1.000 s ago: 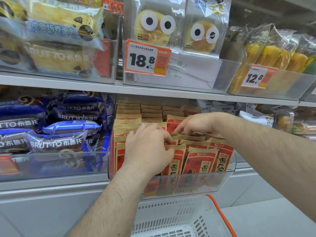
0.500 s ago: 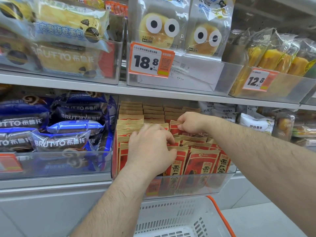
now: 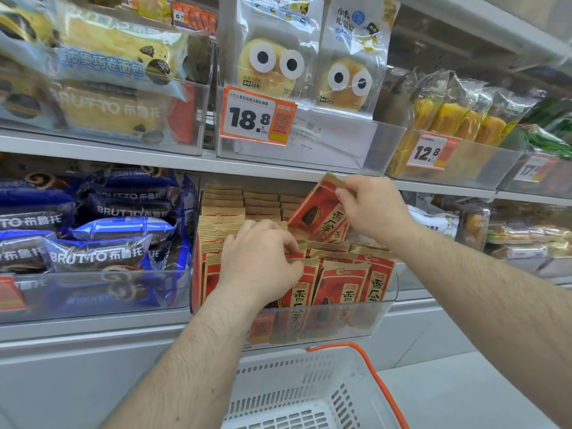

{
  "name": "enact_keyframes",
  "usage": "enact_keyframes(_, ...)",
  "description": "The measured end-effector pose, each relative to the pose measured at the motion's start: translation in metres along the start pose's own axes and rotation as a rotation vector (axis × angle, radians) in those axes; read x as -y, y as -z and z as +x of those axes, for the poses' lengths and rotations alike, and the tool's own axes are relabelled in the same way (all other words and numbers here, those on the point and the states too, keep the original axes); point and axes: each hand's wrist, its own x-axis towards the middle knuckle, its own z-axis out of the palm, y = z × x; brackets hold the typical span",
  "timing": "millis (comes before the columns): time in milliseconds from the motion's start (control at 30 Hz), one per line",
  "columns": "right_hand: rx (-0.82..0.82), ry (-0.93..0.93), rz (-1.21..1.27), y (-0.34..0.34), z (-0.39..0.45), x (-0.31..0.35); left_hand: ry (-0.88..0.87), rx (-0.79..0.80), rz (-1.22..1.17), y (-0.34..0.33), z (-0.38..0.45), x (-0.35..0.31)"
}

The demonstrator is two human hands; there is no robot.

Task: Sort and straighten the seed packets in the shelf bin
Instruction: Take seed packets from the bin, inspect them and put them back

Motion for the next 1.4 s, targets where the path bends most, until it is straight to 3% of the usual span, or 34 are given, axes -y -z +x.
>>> enact_keyframes(200,-0.260,-0.273,0.483,0.019,-0.029,0.004,-0.039,-0.080,-0.137,0.000,-0.008,-0.004)
enact_keyframes(367,-0.326,-0.427,0.794,0.023,-0.066,0.015,-0.203,-0.415,-0.307,0.006,-0.030,-0.030)
enact_keyframes(467,-0.254,-0.372,0.933,0.035,-0.090,0.023,-0.280,-0.540,-0.354,0.018,-0.046,-0.046)
enact_keyframes(567,-0.230,-0.257,0.935,0.049,-0.107,0.026,-0.345,-0.562,-0.412,0.025,-0.056,-0.054)
enact_keyframes(700,-0.299,-0.166,0.935,0.056,-0.119,0.029,-0.320,-0.509,-0.379,0.026,-0.061,-0.052)
enact_keyframes(800,-0.247,-0.172,1.014,0.049,-0.124,0.031,-0.269,-0.438,-0.309,0.025,-0.063,-0.044)
enact_keyframes(967,0.000,-0.207,0.978,0.021,-0.132,0.032,-0.071,0.017,-0.494,0.016,-0.067,-0.036)
enact_keyframes(1033,0.074,-0.241,0.952,0.011,-0.136,0.031,-0.016,0.111,-0.568,0.006,-0.064,-0.031)
enact_keyframes(1233,0.165,-0.268,0.779,-0.003,-0.146,0.029,0.102,0.264,-0.870,-0.013,-0.065,-0.021)
enact_keyframes(1333,0.104,-0.283,0.735,-0.011,-0.155,0.030,0.184,0.263,-1.011,-0.023,-0.069,-0.020)
enact_keyframes(1400,0.031,-0.376,0.861,-0.017,-0.161,0.031,0.268,0.242,-1.118,-0.028,-0.071,-0.021)
